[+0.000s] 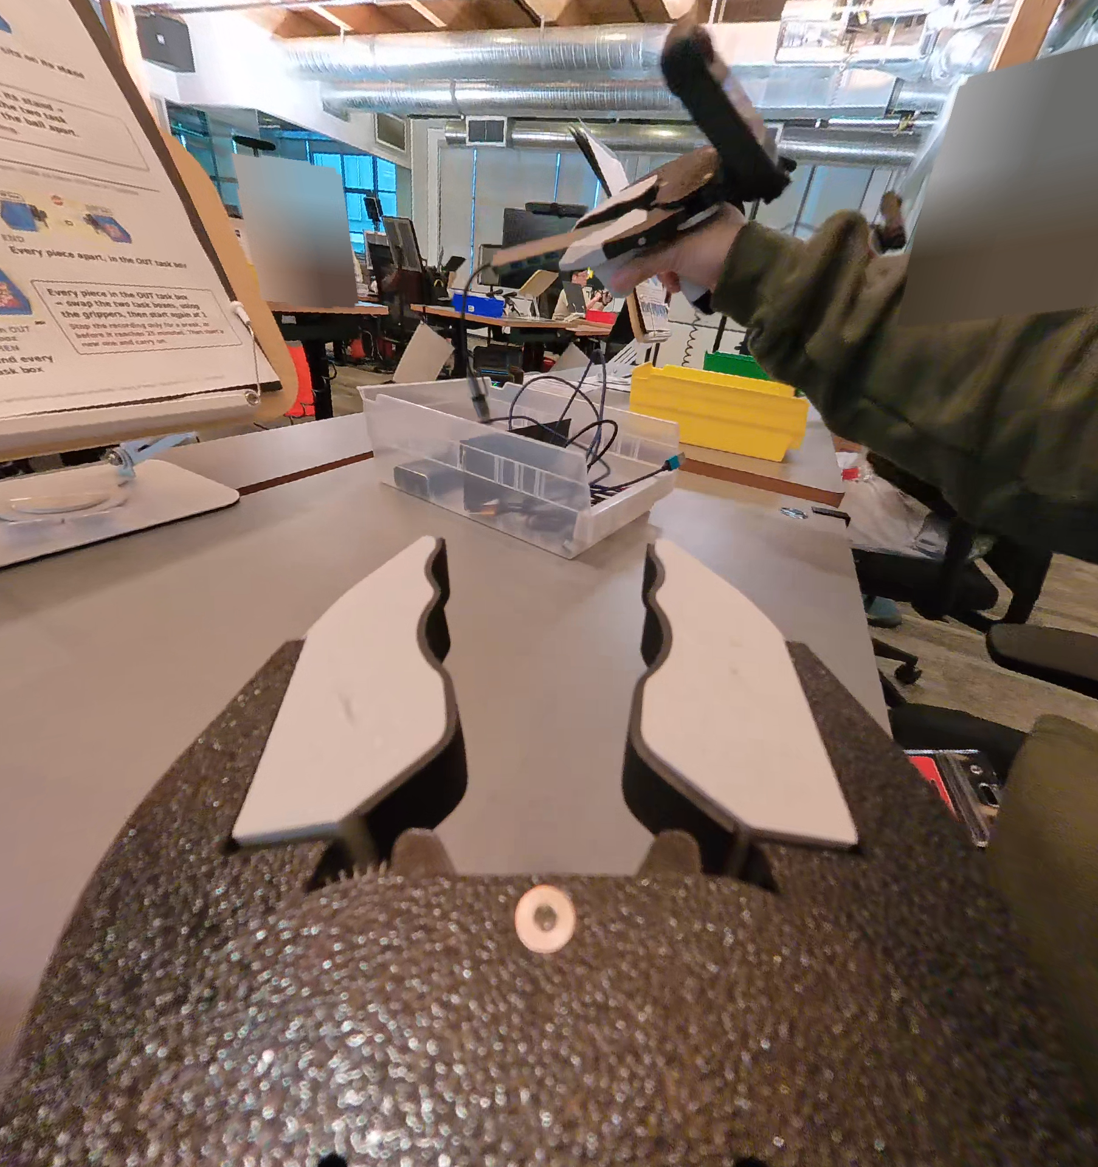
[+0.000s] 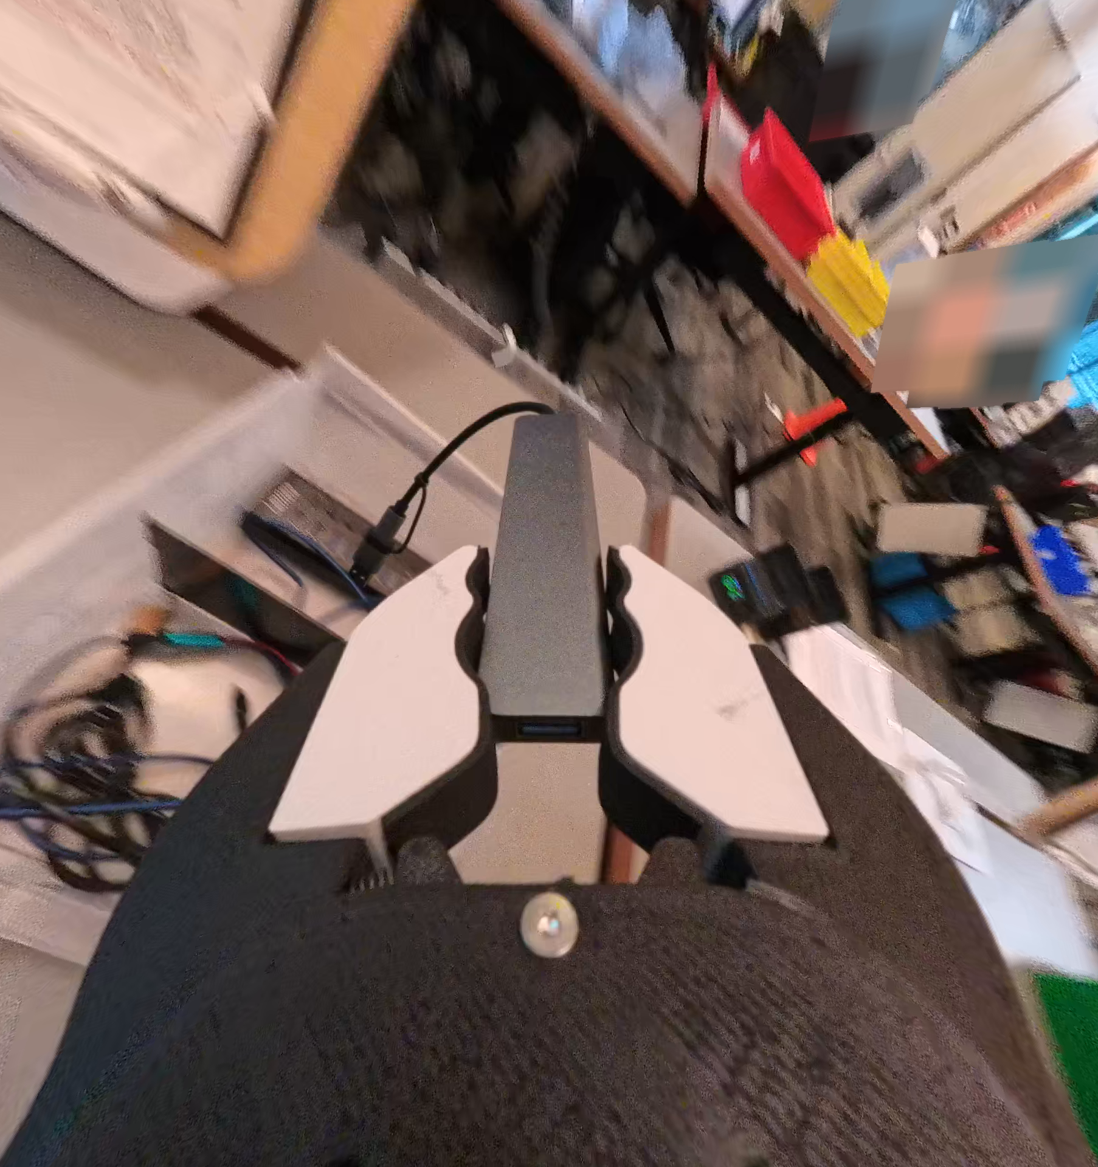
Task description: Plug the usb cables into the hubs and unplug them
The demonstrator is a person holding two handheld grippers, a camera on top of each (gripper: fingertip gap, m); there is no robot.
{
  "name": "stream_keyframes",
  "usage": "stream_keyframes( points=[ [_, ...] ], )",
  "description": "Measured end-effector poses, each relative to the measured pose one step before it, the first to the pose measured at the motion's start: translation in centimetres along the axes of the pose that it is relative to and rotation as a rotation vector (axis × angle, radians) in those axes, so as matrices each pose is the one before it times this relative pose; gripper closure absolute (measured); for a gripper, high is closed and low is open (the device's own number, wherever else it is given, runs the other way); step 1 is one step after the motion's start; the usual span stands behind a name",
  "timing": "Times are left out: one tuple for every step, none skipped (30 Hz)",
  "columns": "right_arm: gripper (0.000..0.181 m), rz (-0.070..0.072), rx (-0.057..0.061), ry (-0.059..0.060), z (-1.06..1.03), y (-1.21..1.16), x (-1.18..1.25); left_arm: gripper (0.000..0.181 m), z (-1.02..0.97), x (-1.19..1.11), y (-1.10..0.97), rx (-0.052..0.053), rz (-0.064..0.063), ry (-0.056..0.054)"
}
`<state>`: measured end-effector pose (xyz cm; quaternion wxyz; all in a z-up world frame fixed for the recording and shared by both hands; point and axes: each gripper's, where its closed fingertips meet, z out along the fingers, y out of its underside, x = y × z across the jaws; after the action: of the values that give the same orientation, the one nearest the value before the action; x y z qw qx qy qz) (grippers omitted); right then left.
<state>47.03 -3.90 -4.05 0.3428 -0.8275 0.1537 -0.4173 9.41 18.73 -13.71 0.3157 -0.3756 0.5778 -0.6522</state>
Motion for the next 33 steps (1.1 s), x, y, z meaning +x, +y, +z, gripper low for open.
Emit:
stream_keyframes(
  points=[
    [0.146, -0.0704, -0.0590, 0.0111, 0.669, 0.531, 0.305, 0.124, 0.026, 0.021, 0.085, 0.0015, -0.0097, 0.0065],
    [0.146, -0.0730, -0.0455, 0.0065, 0.624, 0.239, 0.107, 0.124, 0.036, 0.017, 0.042, 0.0043, -0.0075, 0.0042],
    [0.145, -0.0826, -0.0575, -0.0018, 0.646, 0.283, -0.066, 0.125, 0.026, -0.034, 0.026, 0.0040, -0.0054, 0.0009],
    [0.145, -0.0941, -0.0685, 0.0150, 0.602, 0.332, 0.158, 0.126, 0.020, -0.014, 0.065, 0.0005, -0.0049, 0.0017],
    [0.146, -0.0865, -0.0543, 0.0444, 0.503, 0.042, 0.497, 0.127, 0.019, -0.009, 0.089, -0.0028, -0.0033, 0.0030],
    [0.146, -0.0798, -0.0191, 0.0045, 0.452, -0.481, -0.133, 0.127, 0.010, -0.006, 0.089, -0.0033, -0.0014, 0.0020],
    [0.146, -0.0818, 0.0011, -0.0655, 0.490, -0.714, -1.158, 0.127, 0.010, -0.031, 0.089, -0.0033, -0.0016, 0.0000],
    [0.146, -0.0500, -0.0217, -0.0709, 0.595, -0.455, -1.202, 0.128, 0.032, -0.024, 0.094, -0.0038, -0.0029, 0.0011],
    [0.146, -0.0554, -0.0344, -0.0456, 0.641, -0.297, -0.870, 0.129, 0.033, 0.019, 0.077, -0.0025, -0.0034, 0.0037],
    [0.146, -0.0703, -0.0246, -0.0244, 0.608, -0.356, -0.611, 0.129, 0.038, 0.009, 0.033, 0.0000, -0.0039, 0.0028],
    [0.146, -0.0456, -0.0155, -0.0080, 0.535, -0.483, -0.295, 0.129, 0.040, -0.016, 0.026, 0.0012, -0.0049, 0.0011],
    [0.146, -0.0254, -0.0144, -0.0129, 0.460, -0.500, -0.267, 0.130, 0.024, 0.009, 0.040, 0.0001, -0.0051, 0.0025],
    [0.146, -0.0280, -0.0041, -0.0269, 0.375, -0.600, -0.449, 0.130, 0.030, 0.004, 0.069, -0.0021, -0.0038, 0.0031],
    [0.146, -0.0135, 0.0021, -0.0322, 0.365, -0.664, -0.483, 0.130, 0.013, -0.012, 0.103, -0.0036, -0.0014, 0.0012],
    [0.146, 0.0071, 0.0092, -0.0238, 0.382, -0.712, -0.317, 0.131, 0.016, -0.027, 0.101, -0.0041, 0.0005, 0.0004],
    [0.146, 0.0130, 0.0113, -0.0181, 0.417, -0.633, -0.198, 0.131, -0.002, -0.044, 0.104, -0.0038, 0.0004, 0.0000],
    [0.146, 0.0121, 0.0076, -0.0036, 0.452, -0.456, 0.036, 0.131, -0.006, -0.032, 0.066, -0.0018, -0.0007, 0.0010],
    [0.146, 0.0143, 0.0132, 0.0009, 0.405, -0.407, 0.121, 0.132, -0.002, -0.010, 0.020, 0.0015, -0.0027, 0.0024],
    [0.145, 0.0327, 0.0309, 0.0006, 0.331, -0.577, 0.147, 0.132, -0.003, -0.011, -0.025, 0.0037, -0.0051, 0.0028],
    [0.145, 0.0439, 0.0388, -0.0021, 0.256, -0.620, 0.208, 0.133, -0.004, -0.003, -0.036, 0.0044, -0.0058, 0.0037],
    [0.145, 0.0495, 0.0253, 0.0050, 0.180, -0.317, 0.420, 0.134, -0.003, 0.038, -0.027, 0.0034, -0.0050, 0.0048],
    [0.143, 0.0487, 0.0062, 0.0181, 0.195, 0.086, 0.695, 0.135, -0.001, 0.048, -0.014, 0.0020, -0.0031, 0.0052],
    [0.141, 0.0382, -0.0053, 0.0257, 0.240, 0.409, 0.785, 0.135, -0.001, 0.050, -0.005, 0.0016, -0.0013, 0.0047],
    [0.137, 0.0346, -0.0151, 0.0149, 0.316, 0.695, 0.573, 0.136, -0.001, 0.037, 0.015, 0.0010, 0.0001, 0.0040],
    [0.134, 0.0394, -0.0084, -0.0036, 0.320, 0.619, 0.255, 0.136, 0.003, 0.013, 0.028, -0.0009, -0.0010, 0.0023],
    [0.133, 0.0363, 0.0247, -0.0140, 0.160, 0.086, 0.058, 0.136, 0.000, 0.002, 0.038, -0.0021, -0.0020, 0.0029],
    [0.132, 0.0260, 0.0524, -0.0229, -0.137, -0.296, -0.176, 0.136, -0.008, 0.026, 0.011, -0.0001, -0.0022, 0.0044],
    [0.132, 0.0328, 0.0665, -0.0273, -0.271, -0.576, -0.256, 0.136, -0.003, -0.005, -0.024, 0.0023, -0.0029, 0.0029],
    [0.132, 0.0366, 0.0507, -0.0311, -0.318, -0.434, -0.282, 0.136, -0.001, -0.045, -0.045, 0.0043, -0.0036, 0.0008],
    [0.132, 0.0361, 0.0031, -0.0015, -0.246, 0.199, 0.256, 0.136, 0.002, -0.033, -0.034, 0.0049, -0.0050, 0.0013],
    [0.131, 0.0282, -0.0349, 0.0293, -0.141, 0.725, 0.769, 0.136, 0.010, -0.027, 0.004, 0.0041, -0.0064, 0.0024],
    [0.129, 0.0092, -0.0495, 0.0403, -0.059, 1.012, 0.917, 0.136, 0.024, 0.002, 0.053, 0.0030, -0.0072, 0.0033],
    [0.131, -0.0056, -0.0469, 0.0217, 0.050, 1.052, 0.588, 0.136, 0.036, -0.009, 0.076, 0.0007, -0.0066, 0.0024]
  ],
)
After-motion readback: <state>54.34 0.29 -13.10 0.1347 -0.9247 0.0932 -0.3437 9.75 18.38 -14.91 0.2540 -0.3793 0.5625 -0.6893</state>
